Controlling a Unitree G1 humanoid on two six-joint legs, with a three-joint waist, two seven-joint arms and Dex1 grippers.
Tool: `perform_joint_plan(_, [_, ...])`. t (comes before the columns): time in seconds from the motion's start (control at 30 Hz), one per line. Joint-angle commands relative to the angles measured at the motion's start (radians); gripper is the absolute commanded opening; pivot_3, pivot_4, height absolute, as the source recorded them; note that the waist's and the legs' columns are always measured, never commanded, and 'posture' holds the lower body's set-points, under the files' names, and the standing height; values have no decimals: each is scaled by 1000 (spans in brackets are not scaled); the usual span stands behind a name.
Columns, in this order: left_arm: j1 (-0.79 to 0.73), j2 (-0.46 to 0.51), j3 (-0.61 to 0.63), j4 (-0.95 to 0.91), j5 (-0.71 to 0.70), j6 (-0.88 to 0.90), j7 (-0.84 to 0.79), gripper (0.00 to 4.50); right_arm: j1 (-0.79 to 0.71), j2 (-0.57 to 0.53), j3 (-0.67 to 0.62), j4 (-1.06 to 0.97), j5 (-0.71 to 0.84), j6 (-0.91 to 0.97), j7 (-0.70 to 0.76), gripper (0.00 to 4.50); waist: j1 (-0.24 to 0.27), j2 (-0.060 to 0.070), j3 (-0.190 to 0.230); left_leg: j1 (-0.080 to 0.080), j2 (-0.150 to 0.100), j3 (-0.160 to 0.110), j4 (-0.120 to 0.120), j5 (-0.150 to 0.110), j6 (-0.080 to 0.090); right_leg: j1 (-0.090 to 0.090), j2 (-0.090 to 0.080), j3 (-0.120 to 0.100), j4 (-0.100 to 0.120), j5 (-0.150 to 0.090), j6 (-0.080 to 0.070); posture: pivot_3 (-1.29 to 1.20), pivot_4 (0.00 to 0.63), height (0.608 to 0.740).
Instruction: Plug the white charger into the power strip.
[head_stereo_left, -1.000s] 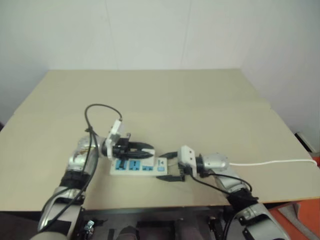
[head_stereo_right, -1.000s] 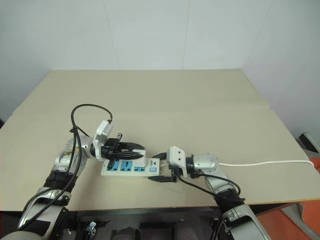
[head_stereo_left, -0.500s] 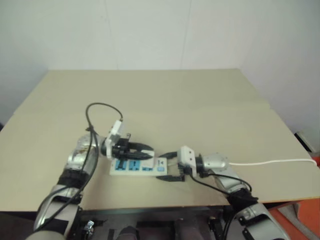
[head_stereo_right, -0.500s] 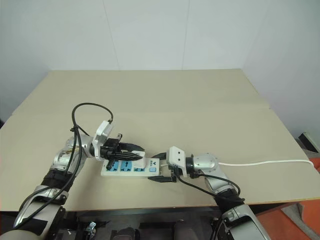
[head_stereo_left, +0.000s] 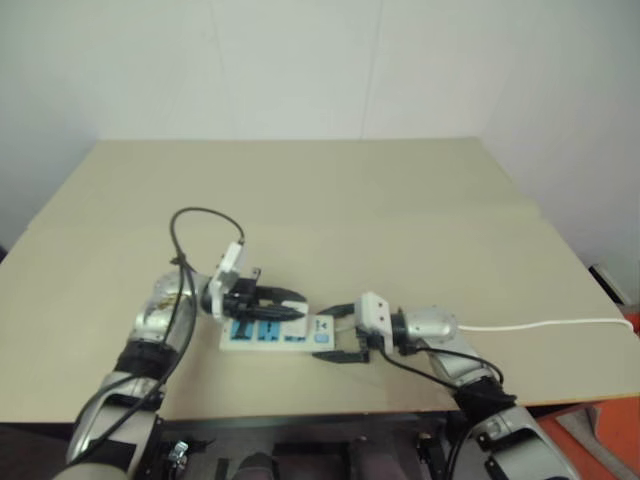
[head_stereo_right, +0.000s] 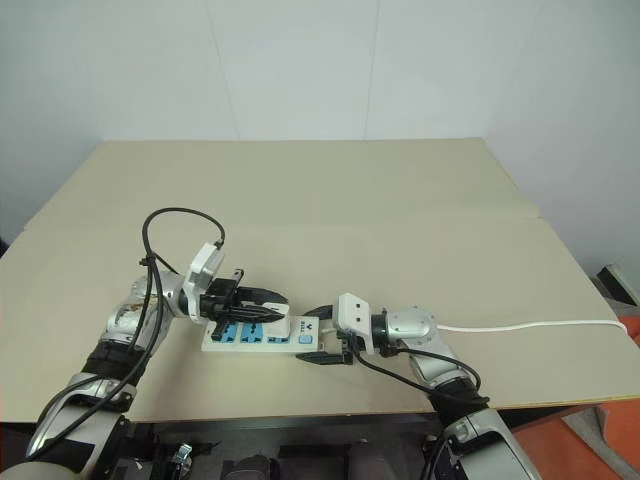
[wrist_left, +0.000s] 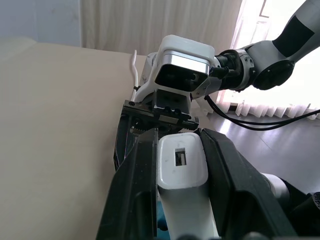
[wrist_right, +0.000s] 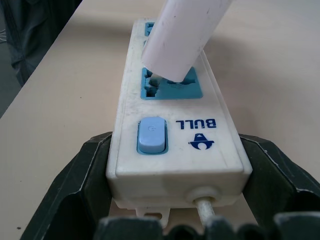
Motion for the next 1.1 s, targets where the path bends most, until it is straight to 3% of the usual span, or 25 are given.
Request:
perform_joint_plan(0.03, [7,-1,-2,17,26,-14,-3,1005,9,-4,6,-4,-20,-14,-10,3427,0,0,0,0,0,0,0,0,0,0,0,0,0,0,0,0,150,740])
perform_joint_plan(0.5, [23,40,-79,-41,36,-131,-3,1005,12,-1,4,-2,-21,-39,-14,3427,1,0,-1,1,0,0,0,0,0,1,0,0,0,0,0,0,150,740])
perform_joint_plan(1.1, [134,7,14,-61,66,-222,12,1005,24,3,-5,12,-7,-113,-5,3427,0,0,-2,2,0,1,-2,0,0,1,0,1,-1,0,0,0,150,740])
